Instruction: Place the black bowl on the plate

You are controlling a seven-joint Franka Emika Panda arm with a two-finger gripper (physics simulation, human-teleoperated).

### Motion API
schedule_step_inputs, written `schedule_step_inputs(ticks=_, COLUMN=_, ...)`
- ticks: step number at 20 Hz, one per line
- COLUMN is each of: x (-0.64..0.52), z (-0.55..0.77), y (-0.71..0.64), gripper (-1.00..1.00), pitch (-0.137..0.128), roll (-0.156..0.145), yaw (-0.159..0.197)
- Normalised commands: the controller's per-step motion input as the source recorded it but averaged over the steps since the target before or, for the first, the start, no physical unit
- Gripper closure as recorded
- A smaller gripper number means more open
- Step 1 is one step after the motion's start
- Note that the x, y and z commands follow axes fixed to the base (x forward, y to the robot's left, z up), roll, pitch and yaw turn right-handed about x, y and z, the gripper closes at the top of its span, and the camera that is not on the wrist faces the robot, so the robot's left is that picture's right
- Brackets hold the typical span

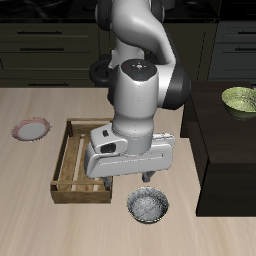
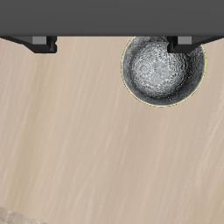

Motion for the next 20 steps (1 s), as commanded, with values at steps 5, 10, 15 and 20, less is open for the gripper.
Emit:
schedule_step_inputs(ticks=5, x=-0.01, z=-0.21, y=0.1, gripper=-1.0, pitch=0.024, roll=0.012, yaw=-0.004)
schedule_step_inputs(ticks=10, x=0.03, z=-0.13, y=-0.04, gripper=-1.0, pitch=0.011, roll=-0.008, yaw=0.006)
schedule_step_inputs(ticks=15, x=0.01, z=-0.28, y=0.04, gripper=-1.0, pitch=0.032, roll=0.007, yaw=0.002)
schedule_step_inputs(ticks=20, x=-0.03, z=-0.24, y=0.05, gripper=-1.0, pitch=0.03, roll=0.007, yaw=0.001)
